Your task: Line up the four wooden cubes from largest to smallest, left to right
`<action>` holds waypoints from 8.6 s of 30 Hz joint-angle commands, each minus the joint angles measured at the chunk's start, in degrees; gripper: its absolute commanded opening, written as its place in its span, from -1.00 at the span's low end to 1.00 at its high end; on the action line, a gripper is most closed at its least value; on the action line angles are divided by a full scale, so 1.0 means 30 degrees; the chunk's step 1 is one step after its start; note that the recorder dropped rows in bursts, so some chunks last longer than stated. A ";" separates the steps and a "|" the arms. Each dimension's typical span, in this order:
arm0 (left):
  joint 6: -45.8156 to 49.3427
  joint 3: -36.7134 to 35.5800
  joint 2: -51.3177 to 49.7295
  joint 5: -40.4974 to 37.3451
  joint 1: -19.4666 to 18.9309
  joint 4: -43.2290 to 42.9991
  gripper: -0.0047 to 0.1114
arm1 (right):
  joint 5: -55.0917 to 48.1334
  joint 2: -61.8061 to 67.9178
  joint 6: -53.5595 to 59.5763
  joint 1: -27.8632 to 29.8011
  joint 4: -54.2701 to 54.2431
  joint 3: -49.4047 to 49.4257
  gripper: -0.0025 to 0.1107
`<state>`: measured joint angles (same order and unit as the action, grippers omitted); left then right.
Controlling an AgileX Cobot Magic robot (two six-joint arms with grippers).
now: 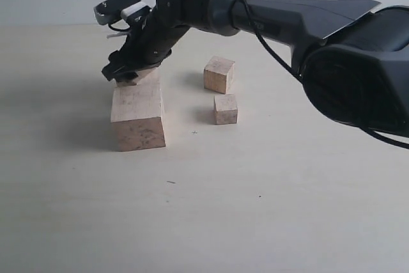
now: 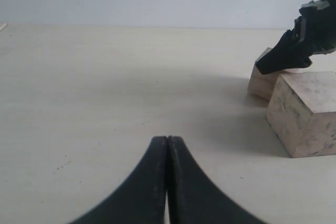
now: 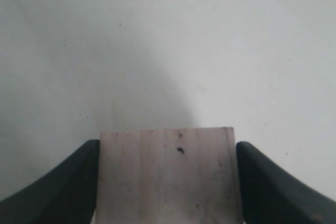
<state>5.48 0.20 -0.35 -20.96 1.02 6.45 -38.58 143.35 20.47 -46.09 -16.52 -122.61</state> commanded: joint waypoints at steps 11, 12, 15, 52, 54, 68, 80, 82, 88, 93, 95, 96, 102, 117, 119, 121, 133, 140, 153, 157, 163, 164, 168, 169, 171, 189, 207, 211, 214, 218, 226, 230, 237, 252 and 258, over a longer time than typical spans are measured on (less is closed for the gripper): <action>0.0019 -0.0066 0.0116 0.0211 0.0078 -0.0024 -0.92 | -0.6818 -0.5633 0.1059 0.0140 0.4401 -0.0980 -0.96; 0.0019 -0.0066 0.0116 0.0211 0.0078 -0.0024 -0.92 | -0.7571 -0.6002 0.1304 0.0326 0.4401 -0.0980 -0.96; 0.0019 -0.0066 0.0116 0.0211 0.0078 -0.0024 -0.92 | -0.9052 -0.6827 0.2383 0.1039 0.4173 -0.0980 -0.96; 0.0019 -0.0066 0.0116 0.0211 0.0078 -0.0024 -0.92 | -0.8659 -0.3902 2.1515 0.4045 -0.7382 0.7461 -0.96; 0.0019 -0.0066 0.0116 0.0211 0.0078 -0.0024 -0.92 | -0.8735 -0.3629 2.1872 0.4045 -0.7917 0.7461 -0.96; 0.0019 -0.0066 0.0116 0.0211 0.0078 -0.0024 -0.92 | -0.7747 -0.2837 2.2799 0.4045 -0.9960 0.7427 -0.96; 0.0019 -0.0066 0.0116 0.0211 0.0078 -0.0024 -0.92 | -0.7732 -0.2837 2.1589 0.4045 -1.0815 0.7427 -0.96; 0.0019 -0.0066 0.0116 0.0211 0.0078 -0.0024 -0.92 | -0.7922 -0.2837 2.1533 0.4045 -1.0867 0.7427 -0.96; 0.0019 -0.0066 0.0116 0.0211 0.0078 -0.0024 -0.92 | -0.8220 -0.2837 2.1098 0.4045 -1.0900 0.7427 -0.96; 0.0019 -0.0066 0.0116 0.0211 0.0078 -0.0024 -0.92 | -0.8261 -0.2837 2.1098 0.4045 -1.0754 0.7427 -0.96; 0.0019 -0.0066 0.0116 0.0211 0.0078 -0.0024 -0.92 | -0.8261 -0.2837 2.0939 0.4045 -1.0745 0.7427 -0.96; 0.0019 -0.0066 0.0116 0.0211 0.0078 -0.0024 -0.92 | -0.8261 -0.2837 2.0959 0.4045 -1.0711 0.7427 -0.96; 0.0019 -0.0066 0.0116 0.0211 0.0078 -0.0024 -0.92 | -0.8224 -0.2837 2.0796 0.4045 -1.0374 0.7427 -0.78; 0.0019 -0.0066 0.0116 0.0211 0.0078 -0.0024 -0.92 | -0.8221 -0.3580 2.0493 0.4045 -1.0498 0.7427 0.33; 0.0019 -0.0066 0.0116 0.0211 0.0078 -0.0024 -0.92 | -0.8221 -0.4090 2.0117 0.4045 -1.0446 0.7427 0.33; 0.0019 -0.0066 0.0116 0.0211 0.0078 -0.0024 -0.92 | -0.8356 -0.4431 1.9902 0.4045 -1.0277 0.7427 0.33; 0.0019 -0.0066 0.0116 0.0211 0.0078 -0.0024 -0.92 | -0.8515 -0.6267 0.7838 0.4045 0.0195 0.7427 -0.10; 0.0019 -0.0066 0.0116 0.0211 0.0078 -0.0024 -0.92 | -0.8449 -0.5762 0.6675 0.4045 -0.1870 0.7427 -0.22; 0.0019 -0.0066 0.0116 0.0211 0.0078 -0.0024 -0.92 | -1.0381 -0.5290 0.6778 0.4045 -0.2340 0.7427 -0.22; 0.0019 -0.0066 0.0116 0.0211 0.0078 -0.0024 -0.92 | -1.0381 -0.4683 0.6778 0.4045 -0.2413 0.7427 -0.22; 0.0019 -0.0066 0.0116 0.0211 0.0078 -0.0024 -0.92 | -0.9641 -0.4331 0.6778 0.4045 -0.3111 0.7427 -0.22; 0.0019 -0.0066 0.0116 0.0211 0.0078 -0.0024 -0.92 | -0.9562 -0.4331 0.6778 0.4045 -0.3216 0.7427 -0.22; 0.0019 -0.0066 0.0116 0.0211 0.0078 -0.0024 -0.92 | -0.9285 -0.4172 0.6778 0.4045 -0.4347 0.7427 -0.22; 0.0019 -0.0066 0.0116 0.0211 0.0078 -0.0024 -0.92 | -0.9243 -0.4161 0.6778 0.4045 -0.4490 0.7427 -0.22; 0.0019 -0.0066 0.0116 0.0211 0.0078 -0.0024 -0.92 | -0.9210 -0.4129 0.6778 0.4045 -0.4577 0.7427 -0.22; 0.0019 -0.0066 0.0116 0.0211 0.0078 -0.0024 -0.92 | -0.9157 -0.6956 0.6795 0.4045 -0.2201 0.7427 -0.22; 0.0019 -0.0066 0.0116 0.0211 0.0078 -0.0024 -0.92 | -0.6948 -0.8416 0.4149 0.4085 -0.0349 0.7427 -0.22; 0.0019 -0.0066 0.0116 0.0211 0.0078 -0.0024 -0.92 | -0.7265 -0.7493 0.4306 0.4085 -0.1694 0.7427 -0.31; 0.0019 -0.0066 0.0116 0.0211 0.0078 -0.0024 -0.92 | -0.7438 -0.6792 0.4306 0.4085 -0.1654 0.7427 -0.35; 0.0019 -0.0066 0.0116 0.0211 0.0078 -0.0024 -0.92 | -0.7354 -0.5953 0.4306 0.4085 -0.1899 0.7427 -0.36; 0.0019 -0.0066 0.0116 0.0211 0.0078 -0.0024 -0.92 | -0.7432 -0.4655 0.4306 0.4085 -0.2424 0.7427 -0.36; 0.0019 -0.0066 0.0116 0.0211 0.0078 -0.0024 -0.92 | -0.7462 -0.4319 0.4306 0.4085 -0.2564 0.7427 -0.36; 0.0019 -0.0066 0.0116 0.0211 0.0078 -0.0024 -0.92 | -0.7609 -0.4310 0.4239 0.4085 -0.1518 0.7427 -0.36; 0.0019 -0.0066 0.0116 0.0211 0.0078 -0.0024 -0.92 | -0.7957 -0.4310 -0.3290 0.4085 0.6393 0.7427 -0.39; 0.0019 -0.0066 0.0116 0.0211 0.0078 -0.0024 -0.92 | -0.7957 -0.4310 -0.4334 0.4767 0.6876 0.7427 -0.39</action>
<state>5.48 0.20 -0.35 -20.96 1.02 6.45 -62.00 129.52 8.51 -33.43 0.57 -100.88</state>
